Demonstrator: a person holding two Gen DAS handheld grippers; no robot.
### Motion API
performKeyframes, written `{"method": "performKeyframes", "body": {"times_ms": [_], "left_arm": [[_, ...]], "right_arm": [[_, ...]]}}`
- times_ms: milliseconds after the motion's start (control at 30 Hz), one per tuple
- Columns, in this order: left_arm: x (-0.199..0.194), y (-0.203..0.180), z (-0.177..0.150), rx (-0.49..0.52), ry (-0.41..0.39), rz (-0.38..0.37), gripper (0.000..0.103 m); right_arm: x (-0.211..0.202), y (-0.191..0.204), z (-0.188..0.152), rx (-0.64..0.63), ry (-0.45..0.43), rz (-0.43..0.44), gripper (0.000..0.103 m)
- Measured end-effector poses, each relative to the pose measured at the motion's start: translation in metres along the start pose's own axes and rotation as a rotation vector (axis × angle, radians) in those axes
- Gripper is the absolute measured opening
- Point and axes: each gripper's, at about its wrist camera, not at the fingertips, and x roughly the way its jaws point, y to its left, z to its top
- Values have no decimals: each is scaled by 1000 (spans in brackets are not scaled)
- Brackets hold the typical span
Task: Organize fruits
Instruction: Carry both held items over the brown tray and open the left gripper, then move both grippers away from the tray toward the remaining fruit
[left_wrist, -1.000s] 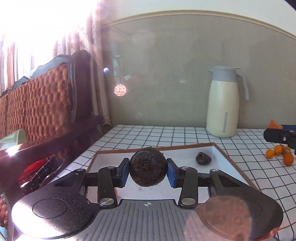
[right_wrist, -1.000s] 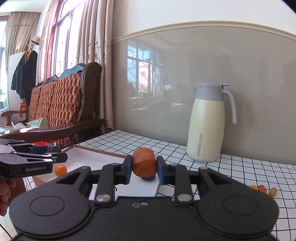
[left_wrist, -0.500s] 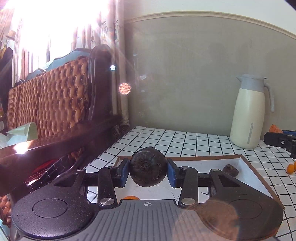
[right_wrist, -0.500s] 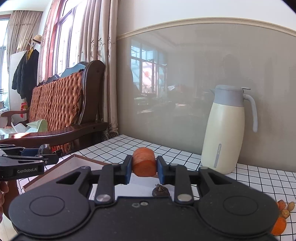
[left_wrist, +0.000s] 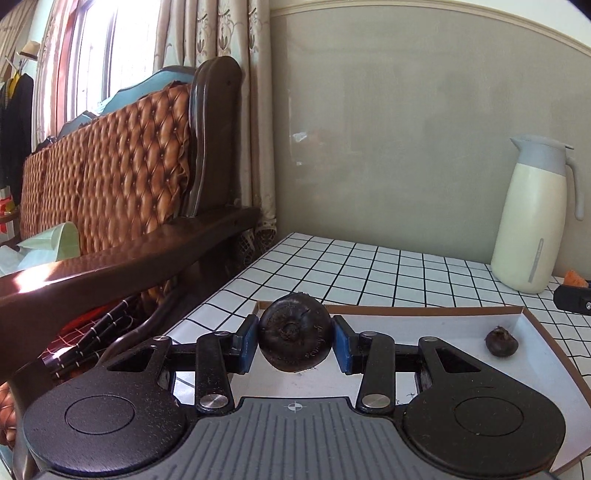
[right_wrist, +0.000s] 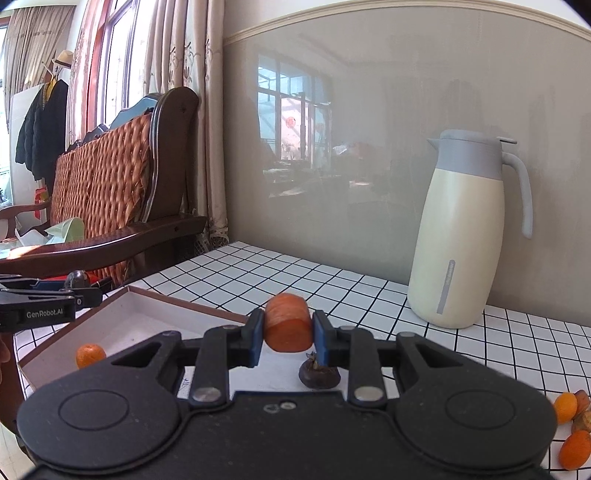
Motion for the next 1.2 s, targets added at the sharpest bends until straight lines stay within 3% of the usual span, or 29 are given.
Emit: {"method": "performKeyframes", "body": {"times_ms": [200,833,867,900,933,1000,1200], "left_arm": [[20,4,-1,0,46,-2,42],[36,8,2,-16,44,4,43],[34,7,2,-16,26,13,43],[32,7,2,-18,11,30,67],[29,7,1,-21,-12,51,103],[25,7,2,-18,-42,40,103],[32,5,0,-3,-13,28,103]], "right_arm": [[15,-3,0,-4,48,-5,19],[39,-12,-2,-8,110,-18,20],[39,-12,-1,-13,100,-24,32],[38,-12,0,-22,84,-47,71],[36,-12,1,-28,61,-74,94],[30,-16,2,-20,9,-87,96],[39,-17,-2,10,40,-68,97]]}}
